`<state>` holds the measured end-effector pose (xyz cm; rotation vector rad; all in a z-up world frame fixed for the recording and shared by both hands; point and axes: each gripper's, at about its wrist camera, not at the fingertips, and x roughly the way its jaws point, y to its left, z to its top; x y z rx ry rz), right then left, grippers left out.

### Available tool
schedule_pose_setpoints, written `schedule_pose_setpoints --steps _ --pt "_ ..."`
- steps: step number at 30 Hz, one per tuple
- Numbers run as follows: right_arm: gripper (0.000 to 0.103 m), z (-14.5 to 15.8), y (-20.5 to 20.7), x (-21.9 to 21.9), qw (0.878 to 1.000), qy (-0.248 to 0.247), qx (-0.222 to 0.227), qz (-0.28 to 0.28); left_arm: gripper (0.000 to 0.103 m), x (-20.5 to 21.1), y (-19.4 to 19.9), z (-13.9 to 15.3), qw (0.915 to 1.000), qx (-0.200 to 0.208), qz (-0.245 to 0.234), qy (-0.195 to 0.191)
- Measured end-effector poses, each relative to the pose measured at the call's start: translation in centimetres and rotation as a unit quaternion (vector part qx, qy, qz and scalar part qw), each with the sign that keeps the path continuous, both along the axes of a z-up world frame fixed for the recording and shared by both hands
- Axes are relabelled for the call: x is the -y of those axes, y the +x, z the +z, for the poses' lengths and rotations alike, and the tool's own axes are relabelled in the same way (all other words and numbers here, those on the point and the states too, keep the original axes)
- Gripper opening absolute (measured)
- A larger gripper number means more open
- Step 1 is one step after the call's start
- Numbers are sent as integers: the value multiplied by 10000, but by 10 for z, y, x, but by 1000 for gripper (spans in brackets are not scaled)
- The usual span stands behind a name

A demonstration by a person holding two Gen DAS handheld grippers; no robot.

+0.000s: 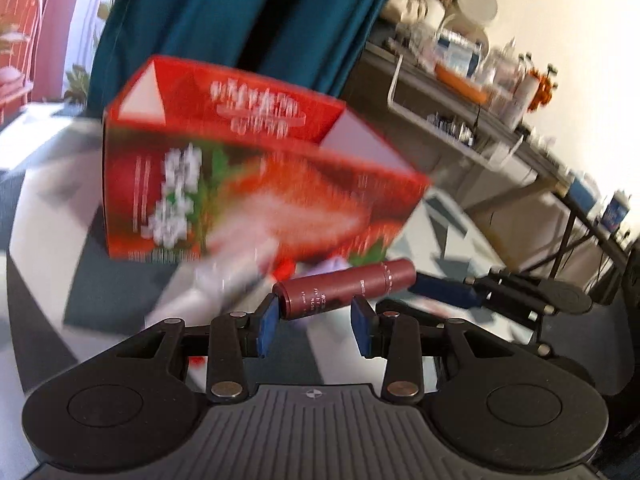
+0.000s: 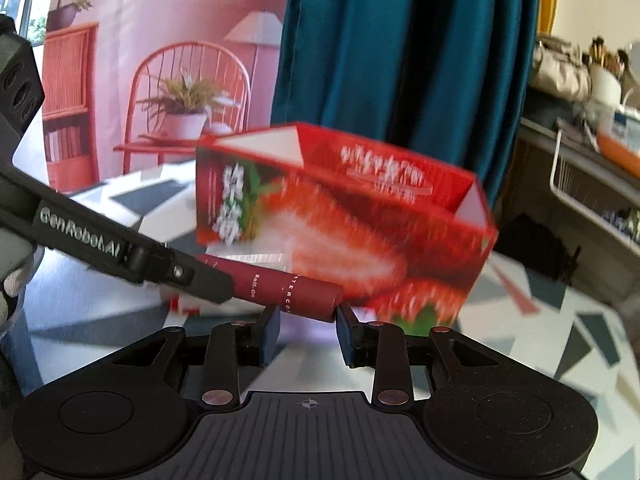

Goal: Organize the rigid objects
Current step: 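Lift the dark red cylinder with the left gripper and carry it over the box, then lower the dark red cylinder into the box and open the left gripper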

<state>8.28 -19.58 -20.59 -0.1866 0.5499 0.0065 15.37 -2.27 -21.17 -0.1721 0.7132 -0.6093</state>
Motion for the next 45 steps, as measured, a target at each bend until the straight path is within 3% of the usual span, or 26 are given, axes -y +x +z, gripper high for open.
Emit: schedule_pose_setpoints --steps 8,15,20,25,32,41,45 --pt "30 45 35 15 9994 250 223 -14 40 2 19 52 9988 465 141 -91" --pt "30 62 71 30 9994 169 296 -57 40 16 62 66 9994 299 120 -91" --pt "30 56 98 55 9988 280 187 -346 40 31 108 55 9998 -93 -41 -178" --pt "30 51 126 77 9974 454 34 -557 40 51 141 43 9992 -387 -28 33" --pt "30 29 157 98 9893 1132 -519 -754 40 55 168 18 9959 -845 127 297" --pt "29 19 172 102 9859 1389 -646 -676 40 56 181 4 9940 -892 241 593" --pt "30 20 168 103 9846 1469 -581 -744 40 59 175 7 9945 -611 177 832"
